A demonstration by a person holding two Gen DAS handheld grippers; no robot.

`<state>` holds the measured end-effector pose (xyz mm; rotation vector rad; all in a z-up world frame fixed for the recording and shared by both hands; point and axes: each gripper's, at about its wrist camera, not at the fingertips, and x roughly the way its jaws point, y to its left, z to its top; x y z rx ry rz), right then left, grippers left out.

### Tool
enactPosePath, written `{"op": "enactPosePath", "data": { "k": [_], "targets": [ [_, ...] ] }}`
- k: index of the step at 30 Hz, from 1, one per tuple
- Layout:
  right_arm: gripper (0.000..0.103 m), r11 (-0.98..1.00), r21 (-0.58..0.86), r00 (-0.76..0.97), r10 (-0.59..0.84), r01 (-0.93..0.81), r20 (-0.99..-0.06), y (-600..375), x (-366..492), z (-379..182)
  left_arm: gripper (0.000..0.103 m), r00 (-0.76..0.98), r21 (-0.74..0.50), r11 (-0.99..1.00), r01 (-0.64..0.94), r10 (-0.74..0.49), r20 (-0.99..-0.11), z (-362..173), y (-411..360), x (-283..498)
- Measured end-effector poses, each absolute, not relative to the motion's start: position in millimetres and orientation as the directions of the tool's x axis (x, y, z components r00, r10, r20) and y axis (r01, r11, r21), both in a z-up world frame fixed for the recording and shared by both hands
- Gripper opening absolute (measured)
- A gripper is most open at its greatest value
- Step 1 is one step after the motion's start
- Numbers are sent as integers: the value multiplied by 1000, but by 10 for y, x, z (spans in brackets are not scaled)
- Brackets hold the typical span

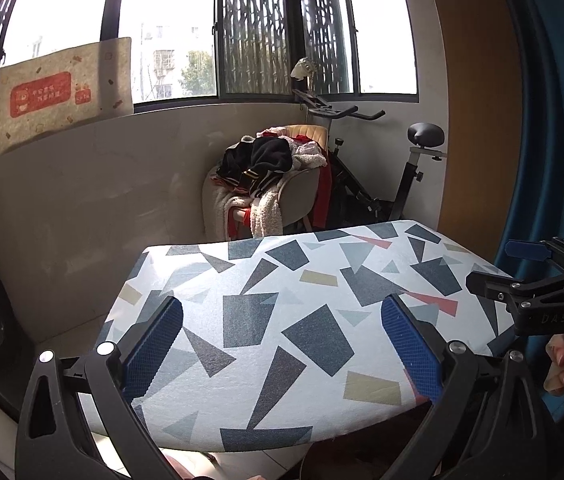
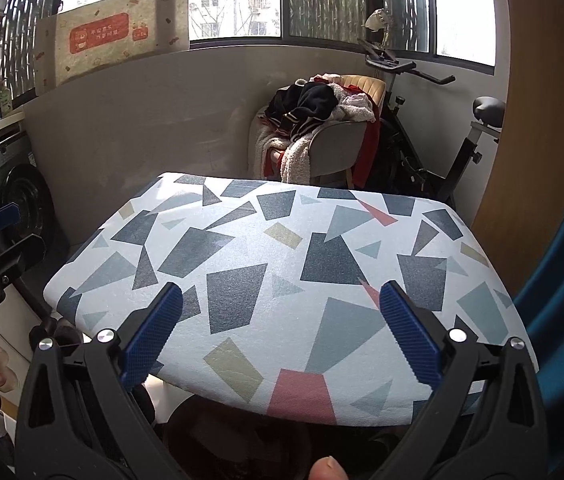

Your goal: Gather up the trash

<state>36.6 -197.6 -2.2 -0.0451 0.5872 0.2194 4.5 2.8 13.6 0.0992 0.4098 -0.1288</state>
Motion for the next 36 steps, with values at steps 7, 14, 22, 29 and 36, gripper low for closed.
{"op": "enactPosePath", "data": {
  "k": [7, 14, 22, 29, 36],
  "targets": [
    [97, 975, 14, 813, 192, -221, -549, -1967, 345, 2, 97, 911, 72, 989, 127, -88, -403, 182, 68, 54],
    [97, 977, 9, 812, 184, -215, -554, -2008, 374, 7, 97, 912, 94, 989, 118, -70, -405, 174, 84, 59],
    [97, 976, 0, 810, 181, -218, -558, -2014, 385, -5, 97, 907, 92, 989, 112, -64, -416, 162, 102, 72],
    [97, 976, -6, 811, 178, -218, -558, -2000, 382, -10, 97, 907, 94, 989, 111, -62, -416, 165, 106, 77],
    [97, 975, -14, 812, 175, -220, -557, -2003, 383, -7, 97, 905, 87, 990, 112, -65, -421, 173, 119, 80]
  ]
}}
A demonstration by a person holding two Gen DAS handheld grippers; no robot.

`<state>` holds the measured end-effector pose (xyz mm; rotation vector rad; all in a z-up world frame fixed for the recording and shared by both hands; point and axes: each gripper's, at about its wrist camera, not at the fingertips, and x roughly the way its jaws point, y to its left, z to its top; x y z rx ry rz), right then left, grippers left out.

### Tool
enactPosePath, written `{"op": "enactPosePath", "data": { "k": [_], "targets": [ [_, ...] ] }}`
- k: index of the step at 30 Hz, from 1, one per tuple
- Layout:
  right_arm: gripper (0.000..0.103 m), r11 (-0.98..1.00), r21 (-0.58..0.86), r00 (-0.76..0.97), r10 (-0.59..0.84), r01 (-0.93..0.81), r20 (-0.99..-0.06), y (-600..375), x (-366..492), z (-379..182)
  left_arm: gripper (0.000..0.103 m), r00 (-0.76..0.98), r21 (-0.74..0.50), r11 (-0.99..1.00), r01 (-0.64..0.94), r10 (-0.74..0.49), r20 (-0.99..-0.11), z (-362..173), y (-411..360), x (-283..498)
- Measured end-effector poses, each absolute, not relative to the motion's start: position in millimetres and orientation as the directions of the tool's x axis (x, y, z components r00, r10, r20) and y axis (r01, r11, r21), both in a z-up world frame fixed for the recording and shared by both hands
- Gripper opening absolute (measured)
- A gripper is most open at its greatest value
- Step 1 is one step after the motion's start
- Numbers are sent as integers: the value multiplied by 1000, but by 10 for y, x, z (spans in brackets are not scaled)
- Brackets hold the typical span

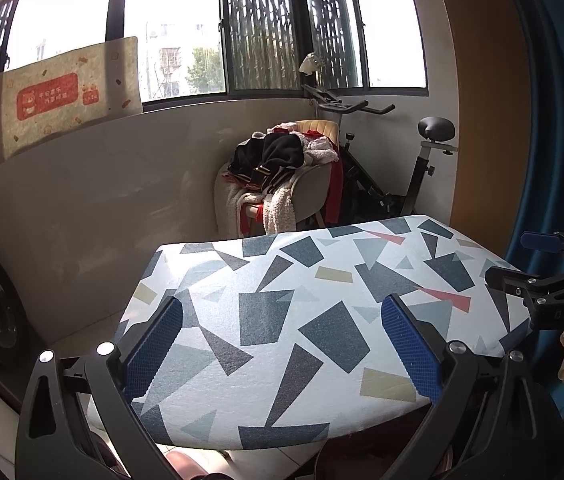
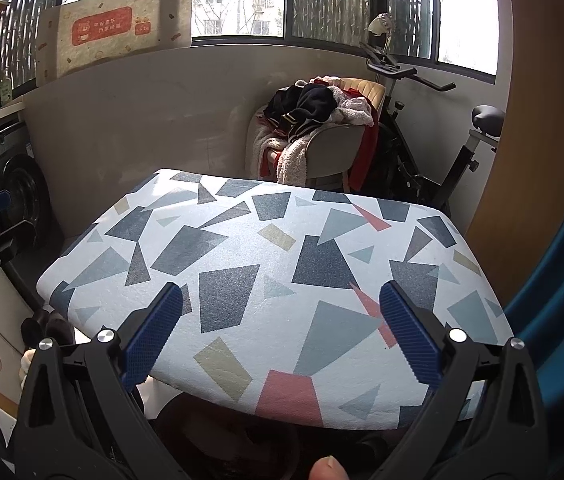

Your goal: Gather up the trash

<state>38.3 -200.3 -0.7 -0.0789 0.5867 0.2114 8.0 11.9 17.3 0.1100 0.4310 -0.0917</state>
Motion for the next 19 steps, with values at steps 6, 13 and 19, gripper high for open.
{"op": "enactPosePath", "data": {
  "k": [6, 13, 19],
  "targets": [
    [97, 974, -19, 808, 175, -225, -563, -2005, 376, -7, 97, 903, 73, 991, 116, -75, -423, 176, 175, 69],
    [97, 974, -23, 806, 175, -227, -566, -1992, 376, -13, 97, 896, 84, 989, 122, -74, -437, 165, 163, 86],
    [97, 974, -24, 804, 172, -225, -569, -1994, 376, -29, 97, 892, 87, 988, 124, -73, -447, 141, 144, 110]
  ]
}}
